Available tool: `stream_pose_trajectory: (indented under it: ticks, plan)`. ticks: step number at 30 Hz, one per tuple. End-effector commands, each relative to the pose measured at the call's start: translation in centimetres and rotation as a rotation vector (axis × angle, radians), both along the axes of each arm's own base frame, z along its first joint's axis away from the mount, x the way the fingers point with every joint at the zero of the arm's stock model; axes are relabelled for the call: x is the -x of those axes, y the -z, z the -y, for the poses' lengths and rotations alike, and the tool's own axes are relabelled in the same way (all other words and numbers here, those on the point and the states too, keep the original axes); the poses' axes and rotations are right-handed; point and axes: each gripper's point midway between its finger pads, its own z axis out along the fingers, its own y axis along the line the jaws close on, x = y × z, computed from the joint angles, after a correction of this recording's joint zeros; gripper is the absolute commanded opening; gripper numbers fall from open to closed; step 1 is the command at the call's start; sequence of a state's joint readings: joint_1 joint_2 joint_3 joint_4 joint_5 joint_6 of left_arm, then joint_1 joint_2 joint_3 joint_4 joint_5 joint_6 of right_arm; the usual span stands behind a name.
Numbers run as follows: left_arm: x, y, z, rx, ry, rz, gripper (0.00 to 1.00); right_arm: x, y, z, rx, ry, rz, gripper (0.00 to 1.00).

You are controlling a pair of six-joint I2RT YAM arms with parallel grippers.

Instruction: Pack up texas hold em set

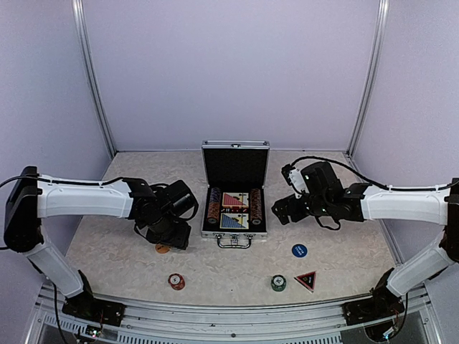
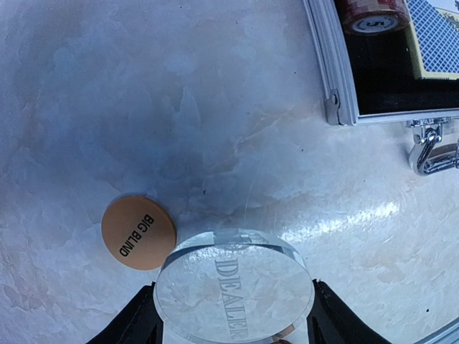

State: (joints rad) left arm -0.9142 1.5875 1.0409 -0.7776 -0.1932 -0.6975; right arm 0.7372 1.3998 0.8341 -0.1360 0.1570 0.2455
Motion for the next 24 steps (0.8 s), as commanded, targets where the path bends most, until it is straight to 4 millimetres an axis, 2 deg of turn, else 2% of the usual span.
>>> stream_pose_trajectory:
  ticks: [1,9,16,24]
  plan:
    - [-1.6,-0.9,0.9,0.003,0.014,0.039,0.38,0.0,-0.6,0.3,-0.013,0.008,0.018,0.97]
    - [-3.9,-2.2,2.1,-0.006,0.014,0.113,0.38,0.1,-0.5,0.4,-0.01,0.01,0.015,0.97]
    - [-5.8,-3.2,4.0,0.02,0.021,0.159,0.38,-0.1,-0.8,0.2,-0.013,0.01,0.015,0.97]
    - [-7.4,-3.7,4.8,0.016,0.033,0.189,0.38,0.2,-0.5,0.5,-0.013,0.016,0.005,0.97]
